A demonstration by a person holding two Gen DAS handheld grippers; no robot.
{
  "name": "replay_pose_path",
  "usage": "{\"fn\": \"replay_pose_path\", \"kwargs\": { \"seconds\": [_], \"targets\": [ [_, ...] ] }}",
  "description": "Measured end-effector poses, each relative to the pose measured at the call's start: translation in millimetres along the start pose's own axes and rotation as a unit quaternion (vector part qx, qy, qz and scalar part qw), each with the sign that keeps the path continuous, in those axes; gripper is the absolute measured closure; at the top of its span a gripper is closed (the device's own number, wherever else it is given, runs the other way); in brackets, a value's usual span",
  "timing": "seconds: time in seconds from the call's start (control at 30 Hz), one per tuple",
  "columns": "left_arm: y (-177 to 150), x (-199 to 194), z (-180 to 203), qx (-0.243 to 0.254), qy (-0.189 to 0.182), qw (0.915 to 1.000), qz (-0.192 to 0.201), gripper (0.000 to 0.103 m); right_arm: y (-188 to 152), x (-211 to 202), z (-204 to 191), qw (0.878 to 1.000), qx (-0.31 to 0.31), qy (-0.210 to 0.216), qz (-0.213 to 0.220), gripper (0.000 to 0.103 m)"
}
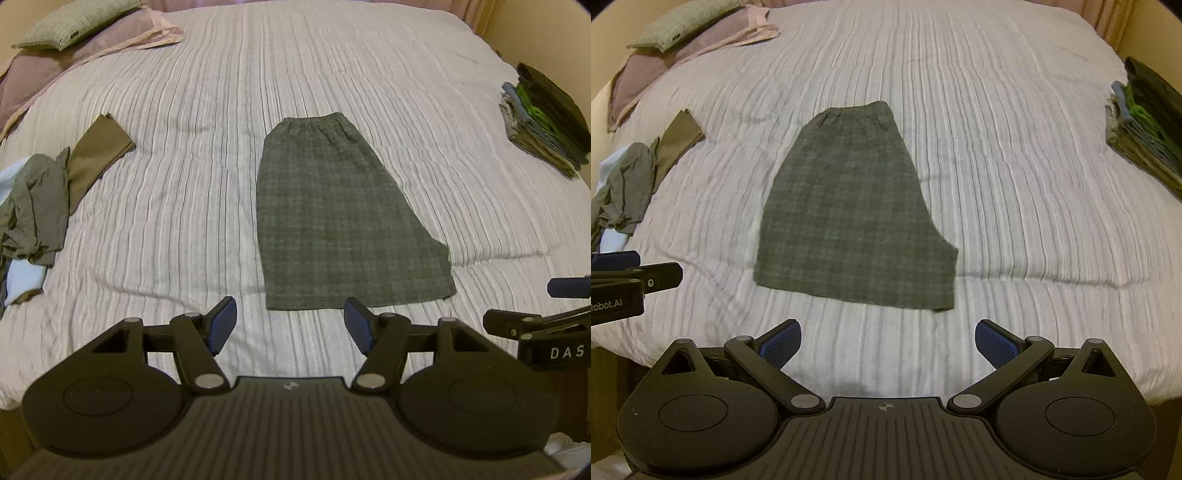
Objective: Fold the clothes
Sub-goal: 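Move both tools toward the folded shorts hem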
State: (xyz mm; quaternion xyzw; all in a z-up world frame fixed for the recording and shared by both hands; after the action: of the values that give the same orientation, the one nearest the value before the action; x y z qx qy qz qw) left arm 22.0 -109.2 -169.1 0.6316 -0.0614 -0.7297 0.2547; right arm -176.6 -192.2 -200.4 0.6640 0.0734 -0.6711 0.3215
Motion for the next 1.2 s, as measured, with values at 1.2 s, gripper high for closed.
{"fn": "replay_pose_path", "kwargs": {
  "seconds": [1.2],
  "targets": [
    [-34.7,123.1,-107.4,-0.113,-0.135,0.9842,0.017,0.063,-22.8,127.4,109.0,0.977,0.158,0.145,0.000,0.001]
  ]
}}
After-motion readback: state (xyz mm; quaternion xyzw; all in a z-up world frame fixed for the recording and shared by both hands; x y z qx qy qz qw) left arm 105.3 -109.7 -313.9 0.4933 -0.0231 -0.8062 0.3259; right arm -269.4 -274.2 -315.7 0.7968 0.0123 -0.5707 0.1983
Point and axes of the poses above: each gripper's, at about its wrist camera, not at the fingertips, and x roughly the way its jaws point, z to its right, y to its top, the point moved 2 cm from there along x, roughly the way its jaws point, and after that the axes turned 12 degrees about -y, right-handed, at the moved point
